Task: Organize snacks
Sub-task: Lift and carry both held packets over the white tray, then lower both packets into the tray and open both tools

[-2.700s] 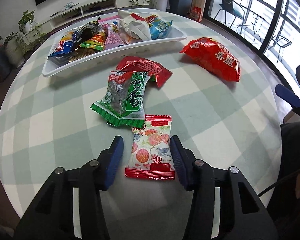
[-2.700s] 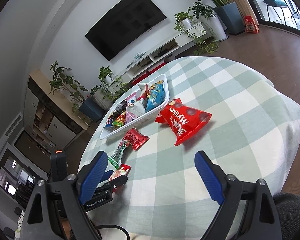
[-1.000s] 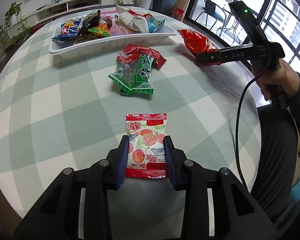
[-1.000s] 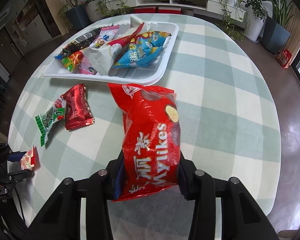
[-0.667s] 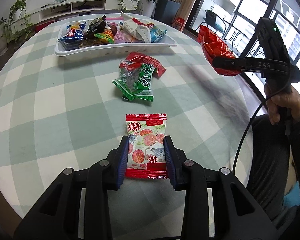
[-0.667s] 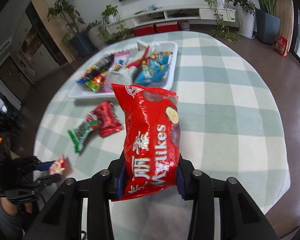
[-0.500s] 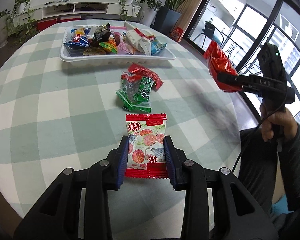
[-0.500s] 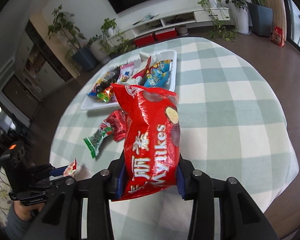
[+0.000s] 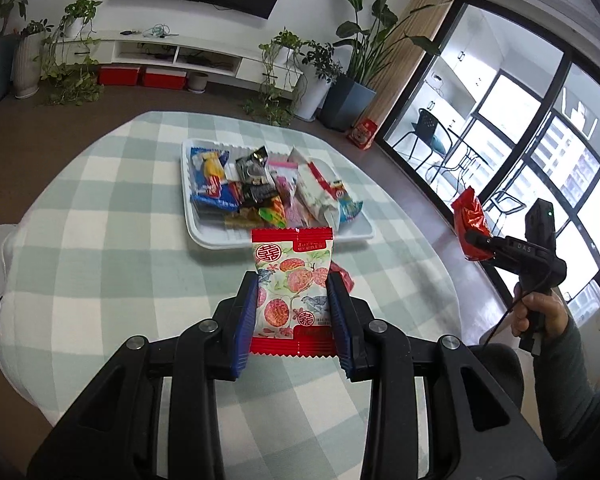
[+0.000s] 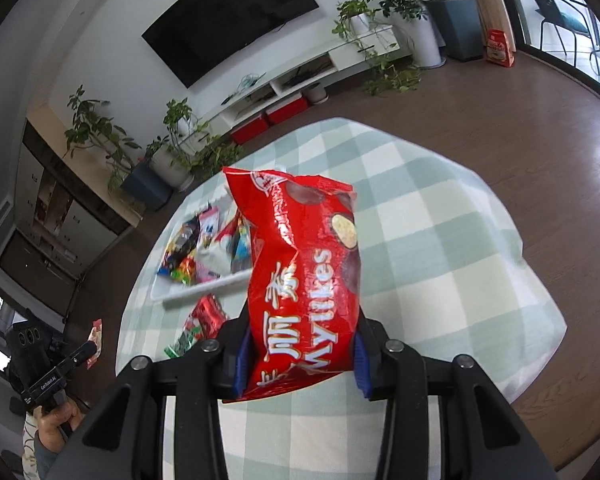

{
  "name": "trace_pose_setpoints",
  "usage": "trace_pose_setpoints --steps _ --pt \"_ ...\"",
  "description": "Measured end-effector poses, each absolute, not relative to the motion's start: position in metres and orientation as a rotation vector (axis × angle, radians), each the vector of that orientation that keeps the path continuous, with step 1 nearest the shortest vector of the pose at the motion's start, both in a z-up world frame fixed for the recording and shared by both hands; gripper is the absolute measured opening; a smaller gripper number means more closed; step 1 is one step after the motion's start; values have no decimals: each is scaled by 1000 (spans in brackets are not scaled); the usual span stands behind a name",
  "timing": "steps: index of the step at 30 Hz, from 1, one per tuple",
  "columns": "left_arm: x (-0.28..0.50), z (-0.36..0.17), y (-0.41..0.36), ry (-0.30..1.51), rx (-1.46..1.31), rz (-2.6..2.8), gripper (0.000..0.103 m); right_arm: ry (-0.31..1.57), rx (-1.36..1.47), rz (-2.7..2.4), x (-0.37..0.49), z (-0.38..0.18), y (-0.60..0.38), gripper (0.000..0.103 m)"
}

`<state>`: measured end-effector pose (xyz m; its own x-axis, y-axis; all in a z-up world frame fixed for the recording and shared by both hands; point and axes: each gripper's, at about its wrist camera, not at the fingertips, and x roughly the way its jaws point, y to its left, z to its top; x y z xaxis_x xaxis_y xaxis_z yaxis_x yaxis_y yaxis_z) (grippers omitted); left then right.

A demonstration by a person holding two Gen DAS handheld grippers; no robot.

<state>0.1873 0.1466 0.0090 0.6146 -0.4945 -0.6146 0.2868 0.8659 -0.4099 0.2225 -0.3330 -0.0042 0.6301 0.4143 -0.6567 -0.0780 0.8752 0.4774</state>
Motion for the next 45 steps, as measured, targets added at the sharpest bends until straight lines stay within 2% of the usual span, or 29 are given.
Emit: trace_pose_setpoints --steps 10,15,24,32,45 --pt "279 56 157 731 -277 -440 32 781 317 398 276 47 -260 43" --pt "335 58 146 746 -261 -440 32 805 248 471 322 55 -193 43" --pt "406 -1 126 833 -259 -427 32 924 155 470 390 5 -116 43" --pt "421 -56 109 894 -216 -417 32 1014 95 431 406 -50 -101 43" --pt "429 -84 100 935 -224 -412 32 1054 88 405 411 -70 -95 43"
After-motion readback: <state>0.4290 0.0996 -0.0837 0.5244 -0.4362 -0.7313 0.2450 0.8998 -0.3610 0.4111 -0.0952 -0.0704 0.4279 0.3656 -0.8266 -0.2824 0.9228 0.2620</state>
